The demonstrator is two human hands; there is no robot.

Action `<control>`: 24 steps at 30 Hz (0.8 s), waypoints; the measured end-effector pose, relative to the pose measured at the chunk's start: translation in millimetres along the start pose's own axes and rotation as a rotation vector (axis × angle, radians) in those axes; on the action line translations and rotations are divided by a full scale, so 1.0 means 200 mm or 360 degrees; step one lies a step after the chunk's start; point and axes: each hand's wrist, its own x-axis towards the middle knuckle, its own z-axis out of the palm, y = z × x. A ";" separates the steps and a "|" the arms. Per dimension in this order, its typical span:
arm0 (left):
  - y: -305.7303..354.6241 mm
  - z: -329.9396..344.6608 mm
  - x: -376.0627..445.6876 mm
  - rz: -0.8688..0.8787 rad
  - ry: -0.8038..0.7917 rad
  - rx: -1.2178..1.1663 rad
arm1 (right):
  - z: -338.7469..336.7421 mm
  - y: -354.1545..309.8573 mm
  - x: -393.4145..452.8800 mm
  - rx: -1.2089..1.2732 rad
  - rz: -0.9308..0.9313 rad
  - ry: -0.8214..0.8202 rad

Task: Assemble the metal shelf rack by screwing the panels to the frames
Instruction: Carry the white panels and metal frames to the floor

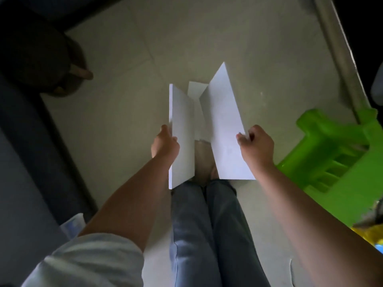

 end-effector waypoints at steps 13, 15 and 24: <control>-0.15 0.61 1.15 -0.0013 -0.0111 -0.0665 | 0.75 0.46 0.77 0.1188 0.0290 -0.0243; -0.16 0.64 1.28 -0.0008 -0.0088 -0.0648 | 0.89 0.49 0.85 0.1337 0.0391 -0.0305; -0.14 0.71 1.47 0.0122 -0.0373 0.0006 | 1.31 0.37 1.09 -0.0220 0.0366 -0.0488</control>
